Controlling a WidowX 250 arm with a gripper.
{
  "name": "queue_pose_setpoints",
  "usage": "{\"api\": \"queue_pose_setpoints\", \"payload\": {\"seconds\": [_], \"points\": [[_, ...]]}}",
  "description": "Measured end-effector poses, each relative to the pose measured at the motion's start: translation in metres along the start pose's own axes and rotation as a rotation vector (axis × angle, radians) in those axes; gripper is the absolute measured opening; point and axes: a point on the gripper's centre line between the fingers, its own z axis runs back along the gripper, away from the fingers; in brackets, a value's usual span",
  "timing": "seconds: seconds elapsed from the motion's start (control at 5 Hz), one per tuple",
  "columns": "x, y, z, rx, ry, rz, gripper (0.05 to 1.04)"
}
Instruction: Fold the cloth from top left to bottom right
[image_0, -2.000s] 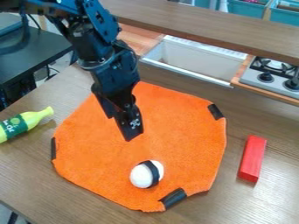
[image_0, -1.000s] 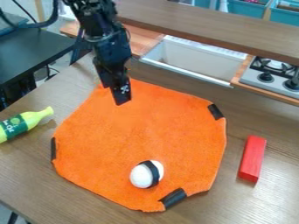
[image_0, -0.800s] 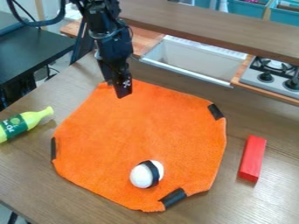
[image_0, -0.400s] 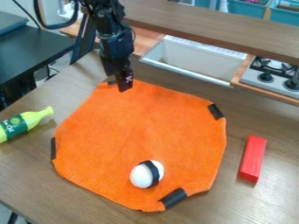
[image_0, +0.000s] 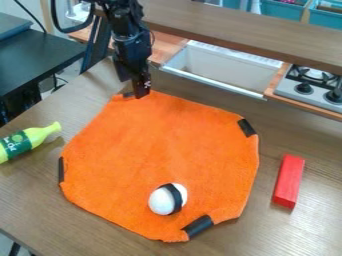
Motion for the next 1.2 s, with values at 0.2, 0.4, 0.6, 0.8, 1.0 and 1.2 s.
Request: {"api": "queue_pose_setpoints", "payload": {"seconds": [0.2, 0.4, 0.6, 0.8, 1.0, 1.2], "points": [[0.005, 0.009, -0.006, 0.011, 0.001, 0.012, 1.000], [0.003, 0.018, -0.019, 0.021, 0.011, -0.011, 1.000], [0.002, 0.025, -0.024, 0.038, 0.017, 0.000, 1.000], [0.003, 0.031, -0.030, 0.053, 0.024, 0.001, 1.000], [0.004, 0.035, -0.031, 0.058, 0.023, 0.009, 1.000], [0.002, 0.036, -0.040, 0.052, 0.039, 0.014, 1.000]]}}
